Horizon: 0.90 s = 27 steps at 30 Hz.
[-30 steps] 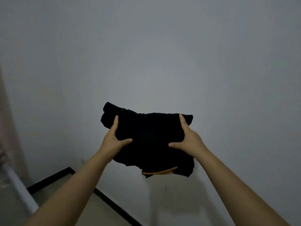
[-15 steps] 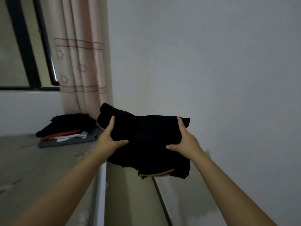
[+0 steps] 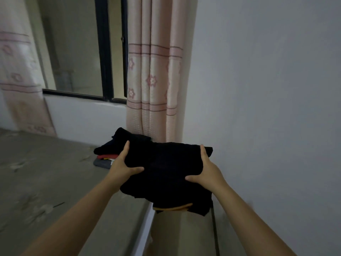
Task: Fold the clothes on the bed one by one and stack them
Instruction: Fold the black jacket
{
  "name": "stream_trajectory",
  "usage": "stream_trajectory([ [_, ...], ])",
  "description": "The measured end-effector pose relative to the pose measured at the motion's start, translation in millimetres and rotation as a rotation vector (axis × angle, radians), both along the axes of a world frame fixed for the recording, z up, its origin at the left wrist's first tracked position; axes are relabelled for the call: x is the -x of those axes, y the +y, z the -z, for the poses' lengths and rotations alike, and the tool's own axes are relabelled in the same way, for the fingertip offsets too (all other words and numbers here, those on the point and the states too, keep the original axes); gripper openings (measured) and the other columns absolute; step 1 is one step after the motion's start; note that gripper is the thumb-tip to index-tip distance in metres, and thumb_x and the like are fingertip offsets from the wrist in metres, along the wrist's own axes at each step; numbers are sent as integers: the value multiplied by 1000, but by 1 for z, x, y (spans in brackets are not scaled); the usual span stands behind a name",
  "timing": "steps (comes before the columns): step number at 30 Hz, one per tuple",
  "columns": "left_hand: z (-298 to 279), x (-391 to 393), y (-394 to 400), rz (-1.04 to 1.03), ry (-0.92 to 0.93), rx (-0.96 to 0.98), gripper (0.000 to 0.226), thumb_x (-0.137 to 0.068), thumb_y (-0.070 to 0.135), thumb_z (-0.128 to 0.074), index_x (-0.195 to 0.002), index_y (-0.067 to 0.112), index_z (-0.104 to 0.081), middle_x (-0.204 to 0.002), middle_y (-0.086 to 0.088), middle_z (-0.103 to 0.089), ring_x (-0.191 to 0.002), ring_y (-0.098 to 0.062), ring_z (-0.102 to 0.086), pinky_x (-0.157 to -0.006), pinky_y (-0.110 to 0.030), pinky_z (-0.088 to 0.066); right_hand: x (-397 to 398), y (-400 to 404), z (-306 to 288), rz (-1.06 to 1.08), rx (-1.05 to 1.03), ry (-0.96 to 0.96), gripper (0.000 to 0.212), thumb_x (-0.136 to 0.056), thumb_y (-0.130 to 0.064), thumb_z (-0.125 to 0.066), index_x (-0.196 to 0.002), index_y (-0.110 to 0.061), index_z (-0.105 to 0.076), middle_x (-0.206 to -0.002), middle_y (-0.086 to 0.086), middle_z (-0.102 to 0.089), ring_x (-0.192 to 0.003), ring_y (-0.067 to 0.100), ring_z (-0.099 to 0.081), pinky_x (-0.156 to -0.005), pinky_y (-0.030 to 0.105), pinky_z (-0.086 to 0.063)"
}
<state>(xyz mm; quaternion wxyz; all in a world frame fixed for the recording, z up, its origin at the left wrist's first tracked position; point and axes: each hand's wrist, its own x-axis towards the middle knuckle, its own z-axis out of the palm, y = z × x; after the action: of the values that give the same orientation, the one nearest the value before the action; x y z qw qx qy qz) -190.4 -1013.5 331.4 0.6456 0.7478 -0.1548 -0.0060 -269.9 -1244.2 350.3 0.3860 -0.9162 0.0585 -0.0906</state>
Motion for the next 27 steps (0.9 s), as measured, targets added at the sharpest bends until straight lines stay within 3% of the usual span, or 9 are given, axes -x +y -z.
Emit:
stream_trajectory([
  [7, 35, -112, -52, -169, 74, -8, 94, -76, -7, -67, -146, 26, -12, -141, -6, -36, -120, -21, -43, -90, -29, -39, -159, -66, 44, -195, -42, 53, 112, -74, -22, -74, -144, -30, 13, -141, 2, -39, -121, 22, -45, -93, 25, -39],
  [11, 44, -180, -80, -302, 115, -26, 95, -75, -6, -68, -146, 26, -12, -143, -7, -35, -126, -25, -40, -95, -31, -38, -255, -94, 60, -313, -106, 110, 113, -72, -18, -76, -146, -27, 9, -143, 1, -36, -126, 21, -40, -96, 24, -36],
  [15, 50, -240, -91, -409, 158, -36, 96, -76, -7, -67, -147, 25, -11, -141, -5, -37, -118, -19, -43, -90, -28, -40, -345, -104, 71, -408, -111, 138, 117, -69, -21, -78, -145, -32, 10, -144, 1, -36, -127, 20, -40, -106, 35, -35],
  [18, 63, -283, -87, -483, 202, -37, 96, -76, -8, -67, -146, 25, -10, -142, -6, -36, -122, -24, -43, -90, -30, -41, -403, -101, 86, -461, -92, 180, 116, -71, -23, -77, -144, -30, 13, -148, 2, -29, -131, 22, -35, -109, 37, -32],
  [24, 92, -394, -72, -496, 284, -88, 95, -78, -6, -66, -147, 27, -9, -144, -6, -33, -123, -29, -43, -87, -34, -44, -515, -87, 120, -495, -62, 262, 114, -74, -23, -75, -145, -26, 15, -148, 5, -30, -130, 22, -36, -103, 29, -33],
  [27, 103, -472, -55, -468, 305, -110, 98, -76, -5, -67, -146, 29, -8, -144, -6, -33, -124, -29, -42, -94, -38, -44, -577, -70, 128, -452, -104, 252, 113, -76, -18, -73, -143, -23, 19, -149, 4, -27, -132, 21, -33, -103, 27, -30],
])
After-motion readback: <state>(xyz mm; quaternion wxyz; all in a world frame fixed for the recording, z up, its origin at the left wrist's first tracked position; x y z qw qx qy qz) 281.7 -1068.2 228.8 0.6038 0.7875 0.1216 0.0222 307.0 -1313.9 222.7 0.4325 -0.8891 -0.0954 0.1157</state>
